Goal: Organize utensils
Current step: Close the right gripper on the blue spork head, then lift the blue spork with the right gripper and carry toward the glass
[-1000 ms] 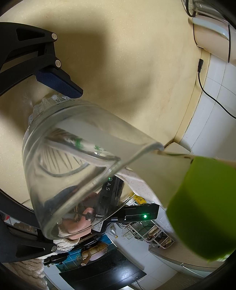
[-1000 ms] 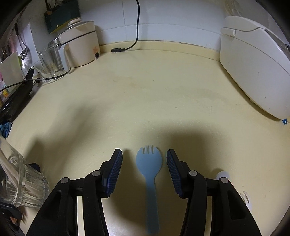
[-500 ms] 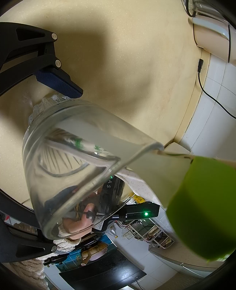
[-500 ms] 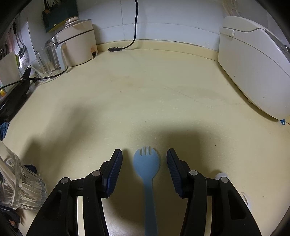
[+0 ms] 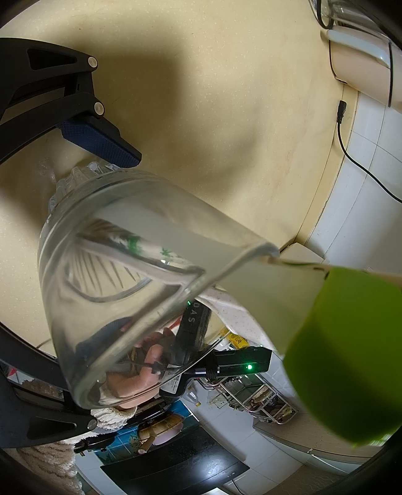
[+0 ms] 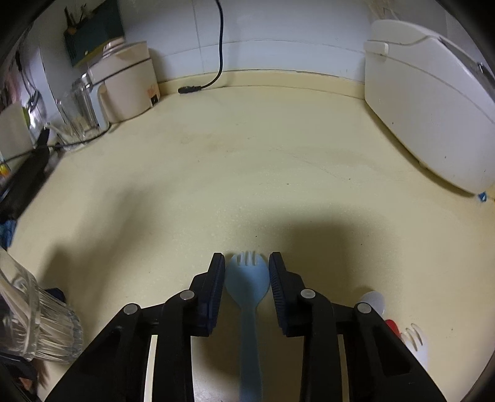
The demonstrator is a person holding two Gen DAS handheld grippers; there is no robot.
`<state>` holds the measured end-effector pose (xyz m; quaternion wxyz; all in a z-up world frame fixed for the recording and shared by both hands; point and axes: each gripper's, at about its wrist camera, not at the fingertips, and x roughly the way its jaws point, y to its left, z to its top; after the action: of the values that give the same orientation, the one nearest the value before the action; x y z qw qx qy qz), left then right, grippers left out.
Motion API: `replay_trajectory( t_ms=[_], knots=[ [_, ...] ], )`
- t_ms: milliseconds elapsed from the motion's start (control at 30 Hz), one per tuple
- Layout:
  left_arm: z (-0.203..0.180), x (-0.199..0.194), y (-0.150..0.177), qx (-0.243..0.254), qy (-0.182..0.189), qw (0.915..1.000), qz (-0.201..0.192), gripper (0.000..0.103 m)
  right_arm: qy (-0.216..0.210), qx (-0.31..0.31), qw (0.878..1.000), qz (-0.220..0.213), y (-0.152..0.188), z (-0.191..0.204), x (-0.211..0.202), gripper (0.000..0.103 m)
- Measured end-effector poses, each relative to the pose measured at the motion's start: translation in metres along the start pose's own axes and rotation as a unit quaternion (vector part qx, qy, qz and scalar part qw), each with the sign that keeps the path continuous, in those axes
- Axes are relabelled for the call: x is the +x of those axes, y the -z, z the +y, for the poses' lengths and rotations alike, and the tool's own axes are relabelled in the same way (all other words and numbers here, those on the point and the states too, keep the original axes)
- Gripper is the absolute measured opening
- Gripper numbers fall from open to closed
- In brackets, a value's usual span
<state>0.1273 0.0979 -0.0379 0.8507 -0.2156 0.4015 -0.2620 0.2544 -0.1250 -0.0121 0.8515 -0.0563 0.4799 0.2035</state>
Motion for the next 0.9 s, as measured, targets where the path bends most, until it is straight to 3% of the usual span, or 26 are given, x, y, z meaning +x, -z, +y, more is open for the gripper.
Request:
replay_trajectory(
  t_ms=[200,433,600,900],
  knots=[
    [0.000,0.000,0.000,0.000,0.000,1.0000,0.000,0.100,-0.015,-0.007,1.000,-0.005,0.000,0.005,-0.003,0.029],
    [0.000,0.000,0.000,0.000,0.000,1.0000,0.000,0.100,-0.014,-0.017,0.995,-0.100,0.017,0.014,-0.049,0.029],
    [0.000,0.000,0.000,0.000,0.000,1.0000,0.000,0.100,0.004,-0.059,0.983,-0.176,0.030,0.038,-0.091,0.029],
    [0.000,0.000,0.000,0.000,0.000,1.0000,0.000,0.100,-0.041,-0.055,0.969,-0.237,0.025,0.057,-0.145,0.029]
  ],
)
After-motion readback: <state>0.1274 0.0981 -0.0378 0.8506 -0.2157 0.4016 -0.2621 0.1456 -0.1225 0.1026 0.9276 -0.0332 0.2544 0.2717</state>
